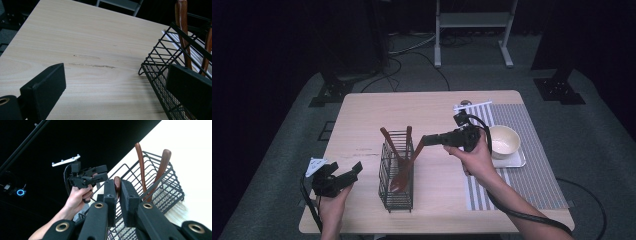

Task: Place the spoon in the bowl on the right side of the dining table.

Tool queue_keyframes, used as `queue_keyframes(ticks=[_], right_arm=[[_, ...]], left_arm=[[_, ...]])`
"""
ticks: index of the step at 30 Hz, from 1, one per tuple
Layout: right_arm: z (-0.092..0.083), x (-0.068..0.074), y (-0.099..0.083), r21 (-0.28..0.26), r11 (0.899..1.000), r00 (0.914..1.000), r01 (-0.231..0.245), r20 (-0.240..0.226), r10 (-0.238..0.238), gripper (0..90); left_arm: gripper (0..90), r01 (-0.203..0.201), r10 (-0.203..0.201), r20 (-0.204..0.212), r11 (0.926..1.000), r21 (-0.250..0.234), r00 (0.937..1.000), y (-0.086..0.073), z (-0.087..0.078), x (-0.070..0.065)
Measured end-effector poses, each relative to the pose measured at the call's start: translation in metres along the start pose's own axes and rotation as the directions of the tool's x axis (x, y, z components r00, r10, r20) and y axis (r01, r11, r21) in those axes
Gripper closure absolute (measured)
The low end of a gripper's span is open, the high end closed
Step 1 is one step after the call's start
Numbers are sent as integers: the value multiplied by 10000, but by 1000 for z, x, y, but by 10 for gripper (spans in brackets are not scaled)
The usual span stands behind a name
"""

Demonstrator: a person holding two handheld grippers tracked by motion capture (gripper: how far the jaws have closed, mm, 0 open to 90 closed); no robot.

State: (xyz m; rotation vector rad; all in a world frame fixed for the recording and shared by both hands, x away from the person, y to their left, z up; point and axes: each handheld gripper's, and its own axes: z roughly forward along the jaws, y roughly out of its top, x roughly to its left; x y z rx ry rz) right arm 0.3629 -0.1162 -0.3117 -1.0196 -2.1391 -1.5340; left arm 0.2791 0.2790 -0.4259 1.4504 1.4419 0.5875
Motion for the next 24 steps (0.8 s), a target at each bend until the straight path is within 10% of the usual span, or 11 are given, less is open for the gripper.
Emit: queue_keyframes(ticks=[24], right_arm=[[-20, -4, 3, -409, 9989, 9997, -239, -49, 237, 830]], left_arm=[[22, 26, -26, -22, 10000, -9, 10000, 0, 0, 0]])
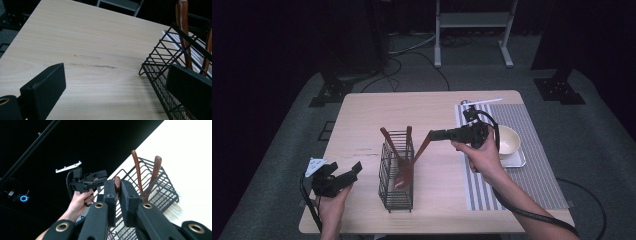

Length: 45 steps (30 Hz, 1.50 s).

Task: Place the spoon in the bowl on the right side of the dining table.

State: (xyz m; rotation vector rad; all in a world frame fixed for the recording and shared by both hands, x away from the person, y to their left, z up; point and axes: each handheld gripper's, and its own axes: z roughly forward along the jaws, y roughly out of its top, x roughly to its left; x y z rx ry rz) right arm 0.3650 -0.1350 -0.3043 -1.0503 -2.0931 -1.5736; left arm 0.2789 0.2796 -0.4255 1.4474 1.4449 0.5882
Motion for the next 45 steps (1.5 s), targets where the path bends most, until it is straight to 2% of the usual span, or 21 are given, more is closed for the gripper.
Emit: queue_keyframes(ticks=[26, 45], right_arm=[[-22, -5, 1, -332, 9992, 9997, -220, 64, 223, 832], [-43, -16, -6, -531, 9973, 9985, -498, 221, 511, 832]], left_arm=[[22, -46, 46, -19, 10000, 7, 10000, 0, 0, 0], [22, -94, 94, -42, 9999, 52, 9999, -1, 1, 0]])
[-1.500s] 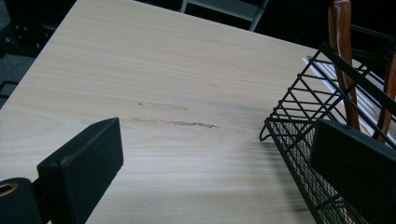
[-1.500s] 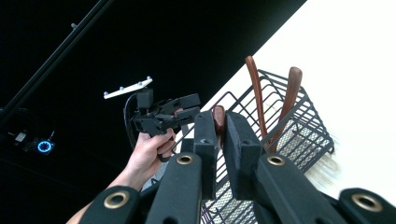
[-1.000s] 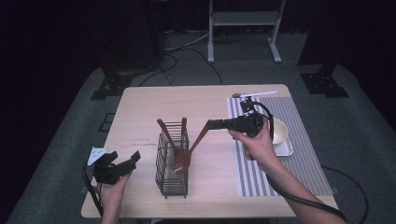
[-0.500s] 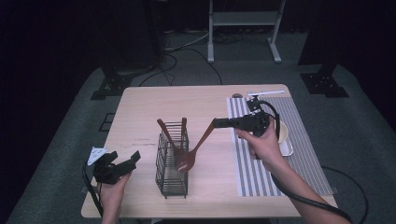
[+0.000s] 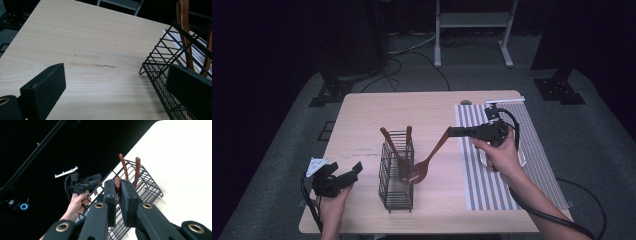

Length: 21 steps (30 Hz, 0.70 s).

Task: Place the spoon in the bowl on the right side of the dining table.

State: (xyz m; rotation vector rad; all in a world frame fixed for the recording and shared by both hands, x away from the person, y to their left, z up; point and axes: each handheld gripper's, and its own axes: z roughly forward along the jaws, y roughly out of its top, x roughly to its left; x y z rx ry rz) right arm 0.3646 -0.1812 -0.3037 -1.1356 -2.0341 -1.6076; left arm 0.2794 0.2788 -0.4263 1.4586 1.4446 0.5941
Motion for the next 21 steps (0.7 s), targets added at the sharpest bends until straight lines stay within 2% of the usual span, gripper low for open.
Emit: queue_keyframes(ticks=[12, 21], right_arm=[[-12, -11, -5, -105, 9998, 9995, -162, 276, 165, 832], [-15, -22, -10, -35, 9995, 9984, -316, 461, 317, 832]], left_arm=[[22, 10, -10, 5, 10000, -11, 10000, 0, 0, 0], [22, 43, -43, -7, 10000, -6, 10000, 0, 0, 1]])
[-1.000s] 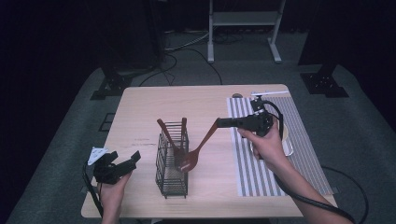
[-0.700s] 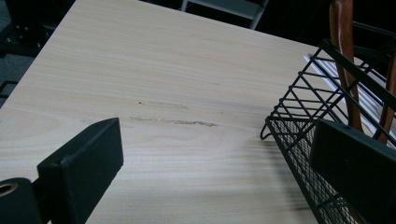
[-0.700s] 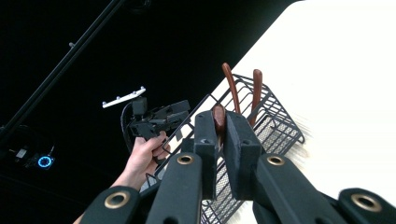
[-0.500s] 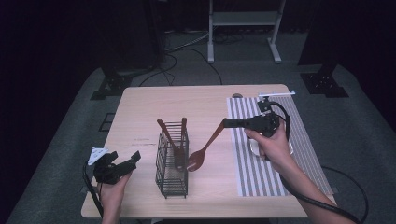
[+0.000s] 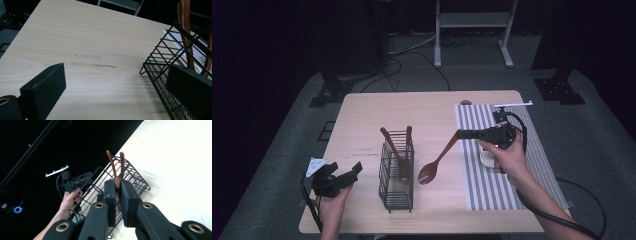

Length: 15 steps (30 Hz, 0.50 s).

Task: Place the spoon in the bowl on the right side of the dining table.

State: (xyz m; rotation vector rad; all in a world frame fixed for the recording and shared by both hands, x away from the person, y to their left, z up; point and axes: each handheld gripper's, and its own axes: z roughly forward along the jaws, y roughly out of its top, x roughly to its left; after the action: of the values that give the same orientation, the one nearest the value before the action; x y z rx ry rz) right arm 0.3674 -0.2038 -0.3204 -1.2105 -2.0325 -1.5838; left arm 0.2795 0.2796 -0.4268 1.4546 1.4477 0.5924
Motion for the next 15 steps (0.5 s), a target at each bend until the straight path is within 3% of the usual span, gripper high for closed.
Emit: queue_keyframes(ticks=[15], right_arm=[[-7, -15, -8, 11, 9998, 9994, -212, 289, 212, 832]], left_arm=[[22, -3, 3, -38, 10000, 17, 10000, 0, 0, 0]])
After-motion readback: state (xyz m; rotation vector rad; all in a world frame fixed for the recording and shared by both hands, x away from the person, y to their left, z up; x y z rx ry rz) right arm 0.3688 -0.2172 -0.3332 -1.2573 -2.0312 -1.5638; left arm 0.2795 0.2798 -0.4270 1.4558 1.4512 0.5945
